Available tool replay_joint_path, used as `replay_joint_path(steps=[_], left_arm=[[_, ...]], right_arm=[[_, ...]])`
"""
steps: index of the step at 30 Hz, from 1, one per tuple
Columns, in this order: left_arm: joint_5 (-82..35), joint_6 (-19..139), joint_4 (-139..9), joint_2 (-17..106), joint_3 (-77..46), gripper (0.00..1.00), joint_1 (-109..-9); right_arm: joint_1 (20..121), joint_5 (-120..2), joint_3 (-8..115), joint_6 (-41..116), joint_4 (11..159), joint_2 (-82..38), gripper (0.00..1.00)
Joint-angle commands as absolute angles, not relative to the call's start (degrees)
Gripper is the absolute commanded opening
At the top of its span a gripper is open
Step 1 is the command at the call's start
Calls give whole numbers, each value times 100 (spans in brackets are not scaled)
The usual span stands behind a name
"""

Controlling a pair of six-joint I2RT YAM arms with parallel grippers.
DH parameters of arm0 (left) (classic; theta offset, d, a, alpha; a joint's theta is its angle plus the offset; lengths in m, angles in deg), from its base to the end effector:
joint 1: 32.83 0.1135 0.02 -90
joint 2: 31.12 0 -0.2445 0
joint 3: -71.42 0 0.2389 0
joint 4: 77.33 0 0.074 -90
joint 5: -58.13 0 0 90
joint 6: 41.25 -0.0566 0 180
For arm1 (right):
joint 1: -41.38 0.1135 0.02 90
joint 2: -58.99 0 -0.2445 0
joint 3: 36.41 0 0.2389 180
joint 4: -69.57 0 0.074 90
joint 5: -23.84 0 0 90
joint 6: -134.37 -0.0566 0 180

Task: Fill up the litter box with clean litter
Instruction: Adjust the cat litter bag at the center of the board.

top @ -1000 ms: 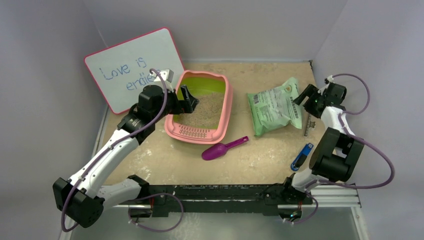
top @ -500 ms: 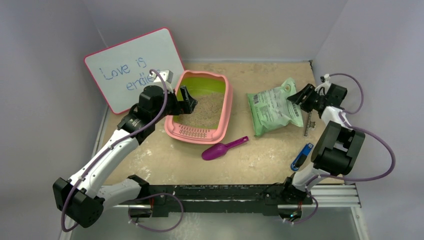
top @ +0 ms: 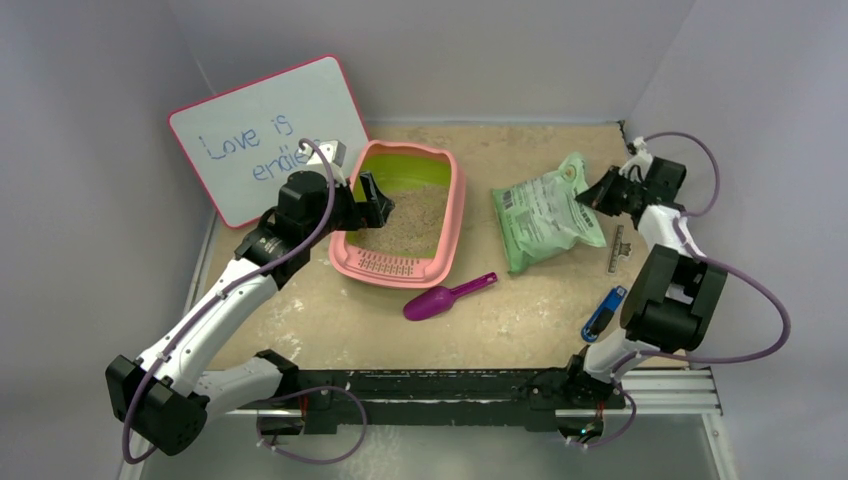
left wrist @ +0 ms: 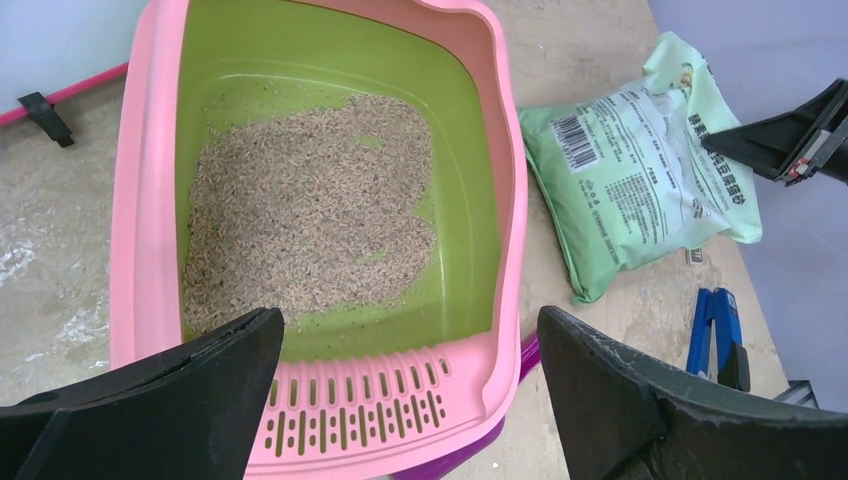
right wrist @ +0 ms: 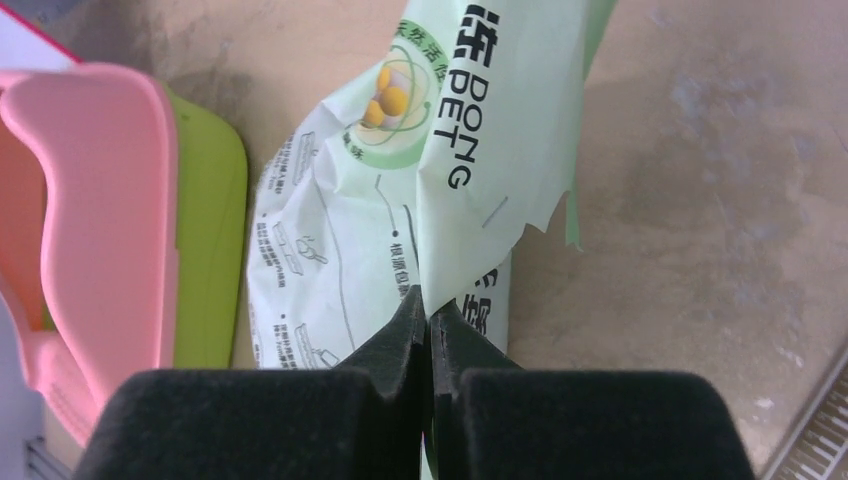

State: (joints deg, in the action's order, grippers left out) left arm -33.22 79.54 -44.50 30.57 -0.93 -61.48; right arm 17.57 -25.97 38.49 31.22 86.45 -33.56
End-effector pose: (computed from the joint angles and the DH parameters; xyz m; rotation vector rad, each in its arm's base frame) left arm 0.2286 -0.1234 0.3237 -0.0536 2.0155 -0.6514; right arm 0.3396 -0.1099 0.2189 0.2748 2.0622 0.6444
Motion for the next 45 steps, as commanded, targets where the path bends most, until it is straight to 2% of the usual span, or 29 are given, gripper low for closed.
replay_joint_path(steps=[1,6,12,20,27,36,40,43,45], left_arm=[[-3359,7914,-4743,2996,-339,99,-6157],[-3337,7923,-4749,2960,-368,99,-6157],[-3337,7889,-4784,2957,-407,99,-6157],[-3277,7580,-5076,3187,-605,99,-6157],[-3222,7186,-5579,3729,-735,99,-6157],[-2040,5748,-7326,4627,-1135,99,-6157],[-1360,4799,-7378,5147,-1561,99,-6157],[-4129,5037,-6950,5283,-1652,99,-6130],[-4740,5132,-6692,5183,-1546,99,-5963]], right_arm=[[2688,-2823,5123,4086,9112,-2762,0],[3397,-3214,5819,4238,9603,-2667,0],[4433,-3417,6480,5343,10557,-2523,0],[4872,-3010,5831,6393,10811,-2050,0],[5335,-3453,5750,6630,11082,-2218,0],[5764,-3234,4897,7493,10777,-1512,0],[5770,-3214,4693,7790,10656,-1436,0],[5768,-3243,4680,7713,10697,-1502,0],[5765,-3373,4663,7672,10706,-1525,0]])
